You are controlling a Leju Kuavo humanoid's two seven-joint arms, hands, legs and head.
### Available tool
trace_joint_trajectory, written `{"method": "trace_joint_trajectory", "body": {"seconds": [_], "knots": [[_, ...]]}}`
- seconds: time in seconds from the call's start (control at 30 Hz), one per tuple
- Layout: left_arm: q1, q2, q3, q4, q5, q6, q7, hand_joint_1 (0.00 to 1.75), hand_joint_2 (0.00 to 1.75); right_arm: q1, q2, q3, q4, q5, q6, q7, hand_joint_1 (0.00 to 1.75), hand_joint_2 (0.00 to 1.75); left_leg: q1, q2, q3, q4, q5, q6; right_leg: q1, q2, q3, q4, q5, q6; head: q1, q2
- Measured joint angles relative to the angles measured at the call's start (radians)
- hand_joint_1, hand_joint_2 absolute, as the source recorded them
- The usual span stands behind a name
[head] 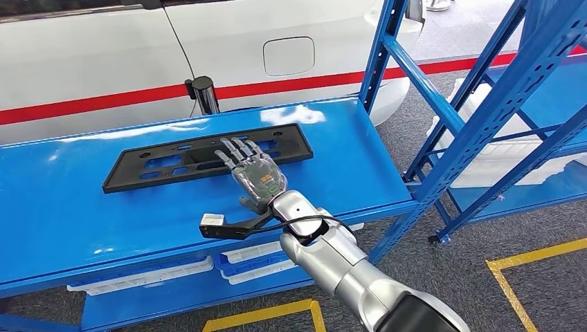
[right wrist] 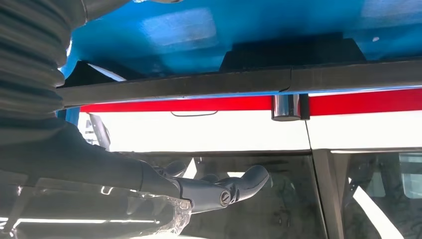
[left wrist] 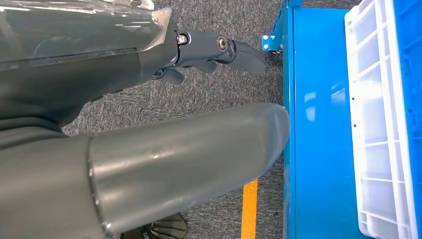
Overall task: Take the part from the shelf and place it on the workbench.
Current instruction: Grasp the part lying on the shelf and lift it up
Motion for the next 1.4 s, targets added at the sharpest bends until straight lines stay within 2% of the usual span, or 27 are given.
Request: {"method": "trace_joint_trajectory", "body": {"seconds": [0.37, 0.53, 0.77, 0.8, 0.93, 1.13, 1.4], "knots": [[0.002, -0.002, 0.0, 0.0, 0.004, 0.006, -0.005, 0.0, 0.0, -0.06, 0.037, -0.065, 0.105, 0.039, -0.005, 0.057, 0.0, 1.75, 0.0, 0.0, 0.0, 0.0, 0.0, 0.0, 0.0, 0.0, 0.0, 0.0, 0.0, 0.0, 0.0, 0.0], [0.003, -0.004, 0.0, 0.0, 0.002, 0.004, -0.011, 0.0, 0.0, -0.109, 0.051, -0.125, 0.203, 0.073, 0.003, 0.111, 0.0, 1.75, 0.0, 0.0, 0.0, 0.0, 0.0, 0.0, 0.0, 0.0, 0.0, 0.0, 0.0, 0.0, 0.0, 0.0], [0.003, -0.004, 0.0, 0.0, -0.008, -0.003, -0.011, 0.0, 0.0, -0.155, 0.045, -0.226, 0.305, 0.11, 0.001, 0.169, 0.0, 1.75, 0.0, 0.0, 0.0, 0.0, 0.0, 0.0, 0.0, 0.0, 0.0, 0.0, 0.0, 0.0, 0.0, 0.0], [0.003, -0.004, 0.0, 0.0, -0.01, -0.004, -0.011, 0.0, 0.0, -0.158, 0.043, -0.24, 0.312, 0.115, 0.002, 0.175, 0.04, 1.75, 0.0, 0.0, 0.0, 0.0, 0.0, 0.0, 0.0, 0.0, 0.0, 0.0, 0.0, 0.0, 0.0, 0.0], [0.003, -0.004, 0.0, -0.001, -0.013, -0.006, -0.011, 0.0, 0.0, -0.166, 0.032, -0.295, 0.335, 0.141, 0.018, 0.214, 1.75, 1.75, 0.0, 0.0, 0.0, 0.0, 0.0, 0.0, 0.0, 0.0, 0.0, 0.0, 0.0, 0.0, 0.0, 0.0], [0.003, -0.004, 0.0, -0.001, -0.016, -0.011, -0.01, 0.0, 0.0, -0.163, 0.01, -0.362, 0.355, 0.175, 0.024, 0.24, 1.75, 1.75, 0.0, 0.0, 0.001, 0.0, 0.0, 0.0, 0.0, 0.0, 0.0, 0.0, 0.0, 0.0, 0.0, 0.0], [0.003, -0.004, -0.001, -0.002, -0.028, -0.015, -0.017, 0.0, 0.0, -0.168, 0.0, -0.393, 0.354, 0.197, 0.013, 0.234, 1.75, 1.75, 0.0, 0.0, 0.002, 0.0, 0.0, 0.0, 0.0, 0.0, 0.001, 0.0, 0.0, 0.0, 0.0, 0.0]]}}
